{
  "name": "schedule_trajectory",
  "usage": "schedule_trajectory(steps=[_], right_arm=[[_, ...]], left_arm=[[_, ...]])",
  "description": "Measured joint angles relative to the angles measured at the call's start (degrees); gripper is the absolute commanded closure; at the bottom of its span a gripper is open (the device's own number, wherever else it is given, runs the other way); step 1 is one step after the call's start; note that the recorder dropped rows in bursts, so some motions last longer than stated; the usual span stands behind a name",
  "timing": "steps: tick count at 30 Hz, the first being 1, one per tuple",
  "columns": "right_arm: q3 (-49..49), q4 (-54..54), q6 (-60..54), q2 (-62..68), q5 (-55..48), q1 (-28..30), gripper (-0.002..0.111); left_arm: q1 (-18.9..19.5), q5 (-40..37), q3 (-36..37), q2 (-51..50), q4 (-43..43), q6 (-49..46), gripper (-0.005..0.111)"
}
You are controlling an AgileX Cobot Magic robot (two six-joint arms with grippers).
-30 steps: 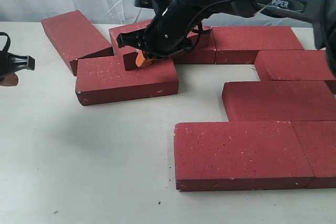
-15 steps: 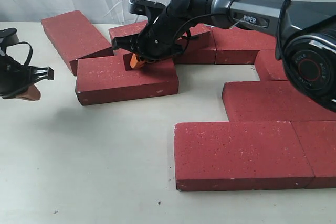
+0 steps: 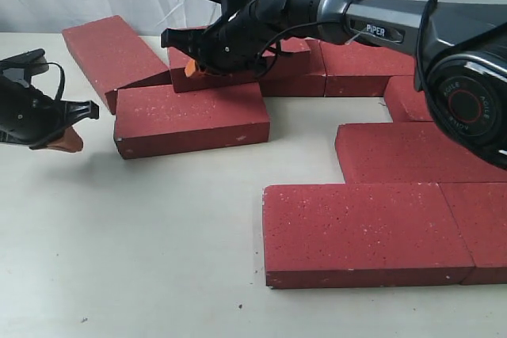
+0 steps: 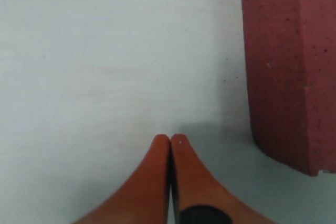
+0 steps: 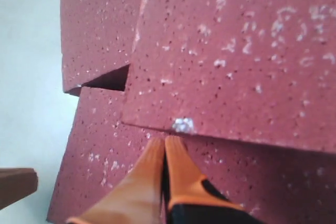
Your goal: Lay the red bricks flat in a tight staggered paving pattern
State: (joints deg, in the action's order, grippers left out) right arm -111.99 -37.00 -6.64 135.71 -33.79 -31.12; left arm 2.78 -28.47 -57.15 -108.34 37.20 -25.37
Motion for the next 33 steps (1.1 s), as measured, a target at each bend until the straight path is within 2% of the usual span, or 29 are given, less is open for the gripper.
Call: schedule_trajectory(steps=[13, 33], right_arm=[[-0.03, 4.76, 0.25, -5.98, -13.77, 2.81, 0.109], [-0.03, 28.57, 11.29, -6.52, -23.67, 3.43, 0.109]], left_arm=[[-5.64, 1.9, -7.41, -6.73, 1.99, -1.77, 0.107], [-6.76, 3.83, -15.03, -11.78, 6.06, -5.04, 0.107]])
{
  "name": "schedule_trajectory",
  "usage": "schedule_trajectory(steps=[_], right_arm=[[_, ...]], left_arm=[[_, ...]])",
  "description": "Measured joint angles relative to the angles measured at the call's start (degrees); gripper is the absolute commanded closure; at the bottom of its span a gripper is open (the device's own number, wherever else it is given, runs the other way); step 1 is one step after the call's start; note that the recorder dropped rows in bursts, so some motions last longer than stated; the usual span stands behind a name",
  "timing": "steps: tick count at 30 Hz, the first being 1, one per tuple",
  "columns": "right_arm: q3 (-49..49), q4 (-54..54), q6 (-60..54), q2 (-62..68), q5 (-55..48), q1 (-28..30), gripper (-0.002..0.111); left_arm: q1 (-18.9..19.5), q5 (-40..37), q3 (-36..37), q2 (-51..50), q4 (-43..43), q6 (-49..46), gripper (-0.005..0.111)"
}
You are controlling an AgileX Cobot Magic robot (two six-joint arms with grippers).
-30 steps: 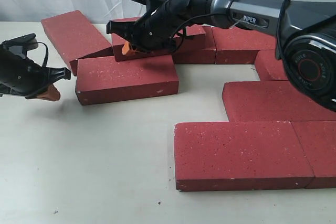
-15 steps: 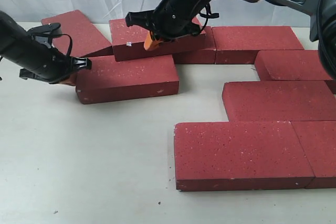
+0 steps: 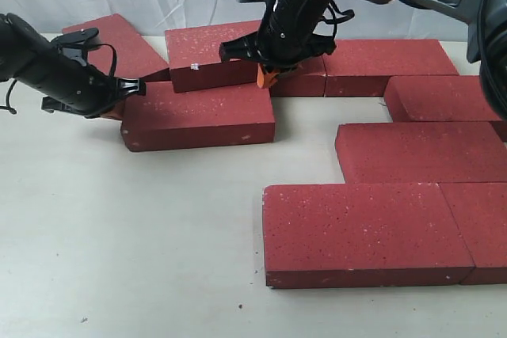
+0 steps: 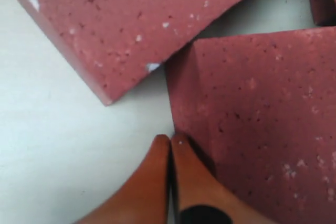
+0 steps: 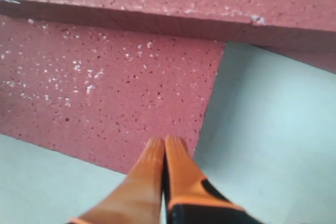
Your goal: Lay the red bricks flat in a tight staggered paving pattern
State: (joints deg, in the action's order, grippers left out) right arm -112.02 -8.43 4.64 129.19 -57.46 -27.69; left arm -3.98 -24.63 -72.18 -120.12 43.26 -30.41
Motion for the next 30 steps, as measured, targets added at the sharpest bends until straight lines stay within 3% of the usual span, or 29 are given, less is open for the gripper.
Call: schedule_trajectory(steps=[16, 23, 30], right_arm=[[0.0, -3.57, 0.5, 0.0, 0.66, 0.0, 0.109], [0.0, -5.22, 0.64, 0.0, 0.14, 0.0, 0.109], [0.0, -5.61, 0.74, 0.0, 0.02, 0.0, 0.109]], left_arm=[[-0.63, -0.43, -0.37, 0.0, 1.0, -1.53, 0.107], [-5.08, -1.32, -3.32, -1.42, 2.01, -4.27, 0.107], [-6.96, -1.32, -6.33, -4.23, 5.72, -4.27, 0.107]])
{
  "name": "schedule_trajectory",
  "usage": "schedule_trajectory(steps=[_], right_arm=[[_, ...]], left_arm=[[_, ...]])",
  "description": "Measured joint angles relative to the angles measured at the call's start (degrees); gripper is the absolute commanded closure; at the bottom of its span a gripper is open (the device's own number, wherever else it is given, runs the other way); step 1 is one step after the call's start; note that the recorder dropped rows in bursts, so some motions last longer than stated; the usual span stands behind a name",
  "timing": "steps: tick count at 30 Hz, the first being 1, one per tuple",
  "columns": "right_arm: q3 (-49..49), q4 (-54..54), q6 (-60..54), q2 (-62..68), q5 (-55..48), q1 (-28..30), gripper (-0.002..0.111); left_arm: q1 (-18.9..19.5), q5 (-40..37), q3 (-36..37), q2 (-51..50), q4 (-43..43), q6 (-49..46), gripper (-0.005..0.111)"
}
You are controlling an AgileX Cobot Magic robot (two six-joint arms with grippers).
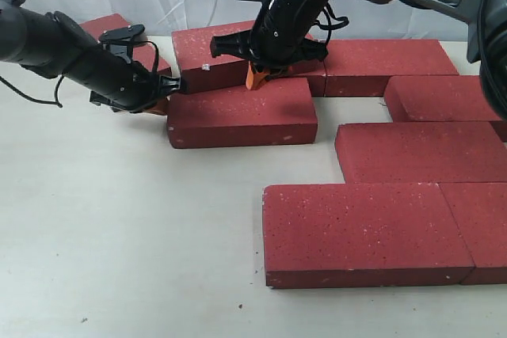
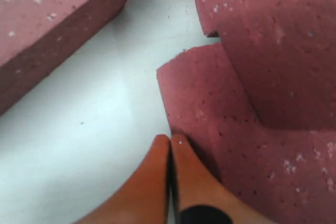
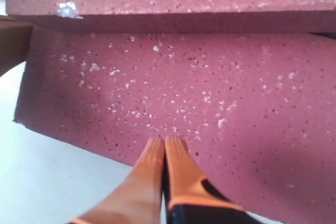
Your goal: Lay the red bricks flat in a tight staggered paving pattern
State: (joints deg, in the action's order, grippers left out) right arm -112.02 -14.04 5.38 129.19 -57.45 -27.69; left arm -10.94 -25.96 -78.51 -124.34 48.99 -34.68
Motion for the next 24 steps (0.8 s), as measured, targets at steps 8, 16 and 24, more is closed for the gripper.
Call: schedule_trajectory(steps=[8, 16, 24], right_arm=[[0.0, 0.0, 0.0, 0.0, 0.11, 0.0, 0.109], [0.0, 0.0, 0.0, 0.0, 0.34, 0.0, 0.109], [0.0, 0.0, 0.0, 0.0, 0.22, 0.0, 0.109]], left_arm=[[-2.0, 0.71, -0.78, -0.44, 1.38, -0.13, 0.107], [-1.63, 0.63, -0.76, -0.33, 1.54, -0.13, 0.107], [1.65, -3.29, -0.8, 3.18, -8.41, 7.86, 0.107]])
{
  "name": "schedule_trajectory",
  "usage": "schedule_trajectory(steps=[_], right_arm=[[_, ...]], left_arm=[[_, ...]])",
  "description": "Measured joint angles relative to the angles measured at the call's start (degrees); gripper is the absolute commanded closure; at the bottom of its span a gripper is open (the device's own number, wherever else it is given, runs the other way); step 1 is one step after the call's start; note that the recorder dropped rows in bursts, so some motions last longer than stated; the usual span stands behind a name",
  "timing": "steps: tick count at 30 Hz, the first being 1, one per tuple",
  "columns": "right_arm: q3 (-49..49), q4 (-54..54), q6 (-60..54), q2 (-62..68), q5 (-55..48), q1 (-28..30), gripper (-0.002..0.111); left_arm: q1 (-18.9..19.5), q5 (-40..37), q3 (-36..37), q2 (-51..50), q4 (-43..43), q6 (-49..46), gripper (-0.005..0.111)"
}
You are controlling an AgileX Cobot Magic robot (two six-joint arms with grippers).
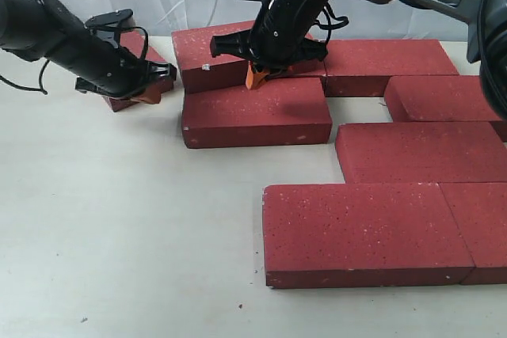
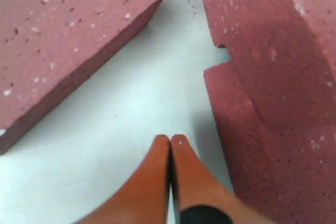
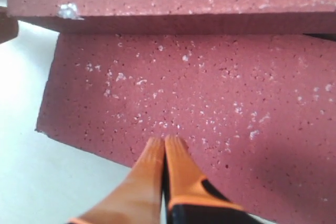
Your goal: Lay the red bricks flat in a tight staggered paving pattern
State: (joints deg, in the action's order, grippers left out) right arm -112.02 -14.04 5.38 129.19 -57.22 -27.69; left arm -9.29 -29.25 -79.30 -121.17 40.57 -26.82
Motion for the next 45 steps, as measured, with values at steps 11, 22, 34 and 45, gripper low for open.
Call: schedule_trajectory(steps=[11, 22, 34, 45], right_arm=[[0.0, -0.54, 0.0, 0.0, -0.82, 0.0, 0.109], [0.0, -0.64, 0.0, 0.0, -1.28, 0.0, 0.109], [0.0, -1.23, -0.2, -1.02, -2.18, 0.61, 0.109], [0.0, -0.5, -0.43, -1.97, -6.24, 4.04, 0.109]], left_arm=[[-4.74, -1.2, 0.0, -2.68, 0.05, 2.74, 0.107], [-8.36, 2.71, 0.0, -3.99, 4.6, 2.4, 0.107], [-12.07, 6.48, -0.1, -4.1, 7.67, 2.4, 0.107], [-14.03, 4.8, -5.53, -7.7, 11.48, 2.19, 0.107]])
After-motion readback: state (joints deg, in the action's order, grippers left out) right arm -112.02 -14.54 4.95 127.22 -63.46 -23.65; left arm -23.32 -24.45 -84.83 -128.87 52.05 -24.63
